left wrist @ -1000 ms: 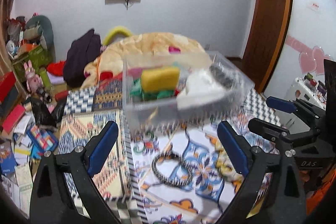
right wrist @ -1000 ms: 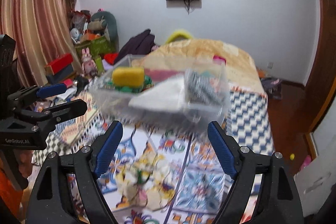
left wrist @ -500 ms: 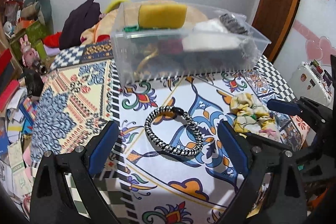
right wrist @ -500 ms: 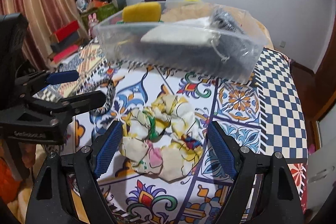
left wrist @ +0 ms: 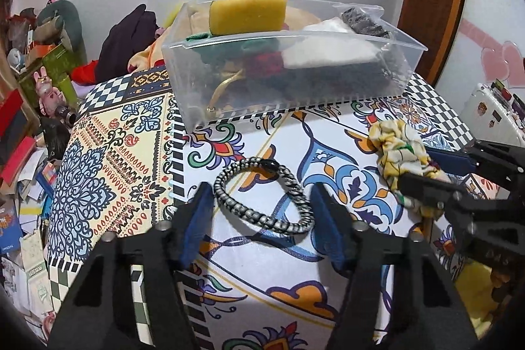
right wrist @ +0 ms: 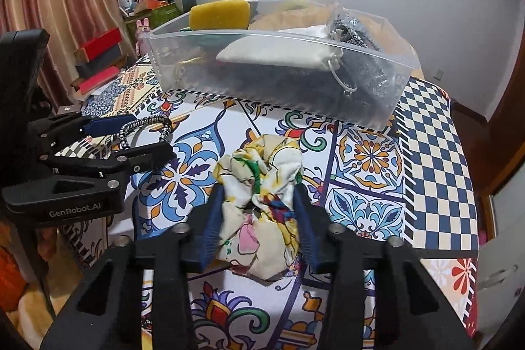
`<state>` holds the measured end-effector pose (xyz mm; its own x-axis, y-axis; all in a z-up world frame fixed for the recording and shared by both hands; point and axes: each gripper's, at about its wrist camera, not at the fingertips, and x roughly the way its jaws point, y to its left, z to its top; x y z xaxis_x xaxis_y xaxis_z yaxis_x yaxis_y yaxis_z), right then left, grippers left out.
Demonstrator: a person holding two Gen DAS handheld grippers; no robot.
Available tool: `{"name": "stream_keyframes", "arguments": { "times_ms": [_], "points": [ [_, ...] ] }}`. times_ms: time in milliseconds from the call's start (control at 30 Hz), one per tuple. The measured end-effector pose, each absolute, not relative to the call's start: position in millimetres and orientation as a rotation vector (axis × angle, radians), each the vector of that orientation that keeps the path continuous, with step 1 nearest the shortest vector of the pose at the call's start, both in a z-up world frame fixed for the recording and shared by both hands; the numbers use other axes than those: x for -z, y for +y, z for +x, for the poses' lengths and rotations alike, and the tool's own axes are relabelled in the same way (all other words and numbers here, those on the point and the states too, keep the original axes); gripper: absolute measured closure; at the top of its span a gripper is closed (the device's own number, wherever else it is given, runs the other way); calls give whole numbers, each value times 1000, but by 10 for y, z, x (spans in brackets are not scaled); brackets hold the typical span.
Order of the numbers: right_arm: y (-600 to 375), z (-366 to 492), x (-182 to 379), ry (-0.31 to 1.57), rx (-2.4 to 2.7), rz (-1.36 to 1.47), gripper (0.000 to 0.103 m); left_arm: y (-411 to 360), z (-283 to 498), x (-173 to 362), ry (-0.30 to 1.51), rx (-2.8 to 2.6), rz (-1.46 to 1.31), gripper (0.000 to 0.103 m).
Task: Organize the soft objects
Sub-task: 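Grasp the braided bracelet with the left tool while the right tool grasps the floral scrunchie, then drop the bracelet into the box with the left tool while the right tool drops the scrunchie in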
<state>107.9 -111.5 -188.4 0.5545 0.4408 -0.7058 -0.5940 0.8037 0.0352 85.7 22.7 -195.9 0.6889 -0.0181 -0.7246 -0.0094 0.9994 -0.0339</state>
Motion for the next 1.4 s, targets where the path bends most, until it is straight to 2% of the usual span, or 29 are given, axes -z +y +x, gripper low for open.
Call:
{"name": "stream_keyframes", "arguments": {
  "times_ms": [200,967,1400],
  "points": [
    [-1147,1059,1811,745,-605,-204,80,305,838,1912,812,26,-78,64],
    [-1127,1302,993,499,-586,-159,80,394,970,954,550,40,-70,64],
    [-929,1663,904,469,-557,-145,80,383,1580,968,573,62,-126,64]
  ]
}}
